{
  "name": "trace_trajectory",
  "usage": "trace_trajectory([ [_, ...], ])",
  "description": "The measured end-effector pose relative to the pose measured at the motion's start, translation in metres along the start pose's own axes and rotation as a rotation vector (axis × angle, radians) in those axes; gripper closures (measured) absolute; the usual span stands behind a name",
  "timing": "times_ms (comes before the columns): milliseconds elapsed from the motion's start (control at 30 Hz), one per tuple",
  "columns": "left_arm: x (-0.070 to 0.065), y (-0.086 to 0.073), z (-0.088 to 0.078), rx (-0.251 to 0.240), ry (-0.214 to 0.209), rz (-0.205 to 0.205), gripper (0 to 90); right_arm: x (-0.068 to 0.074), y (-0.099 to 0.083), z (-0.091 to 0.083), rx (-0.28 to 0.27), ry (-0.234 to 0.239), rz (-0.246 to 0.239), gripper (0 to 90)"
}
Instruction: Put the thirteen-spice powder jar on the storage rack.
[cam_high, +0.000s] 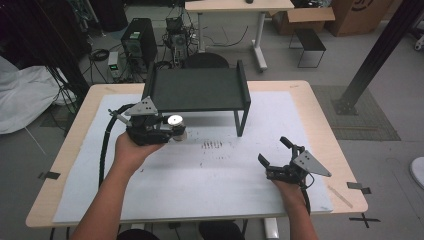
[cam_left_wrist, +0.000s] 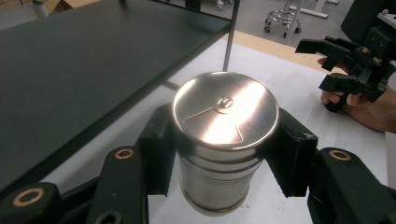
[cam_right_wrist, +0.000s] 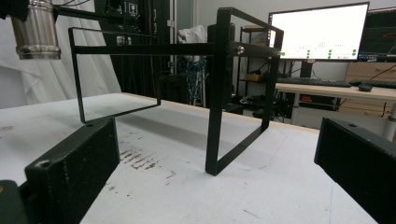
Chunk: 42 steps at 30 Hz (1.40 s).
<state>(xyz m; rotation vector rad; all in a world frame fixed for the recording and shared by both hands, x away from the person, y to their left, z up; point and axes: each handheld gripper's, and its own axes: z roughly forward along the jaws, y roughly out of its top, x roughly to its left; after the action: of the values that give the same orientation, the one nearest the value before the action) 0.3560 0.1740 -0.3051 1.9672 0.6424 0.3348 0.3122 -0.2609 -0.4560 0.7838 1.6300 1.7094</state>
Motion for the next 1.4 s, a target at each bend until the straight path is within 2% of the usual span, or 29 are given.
trace_trajectory([
  [167,0.004,0.011,0.003,0.005,0.014,0.002,49.0,0.0,0.0,0.0,-0.002,0.001,0.001,0.0],
  [400,0.008,0.017,0.005,0.019,0.031,0.004,49.0,-0.001,0.0,0.0,-0.003,0.001,0.003,0.0],
  [1000,0.024,0.039,0.007,0.017,0.081,-0.001,49.0,-0.001,0.0,0.0,-0.006,0.002,0.009,0.0],
  [1400,0.035,0.052,0.012,0.006,0.112,-0.019,49.0,-0.001,0.0,-0.001,-0.007,0.002,0.012,0.0],
])
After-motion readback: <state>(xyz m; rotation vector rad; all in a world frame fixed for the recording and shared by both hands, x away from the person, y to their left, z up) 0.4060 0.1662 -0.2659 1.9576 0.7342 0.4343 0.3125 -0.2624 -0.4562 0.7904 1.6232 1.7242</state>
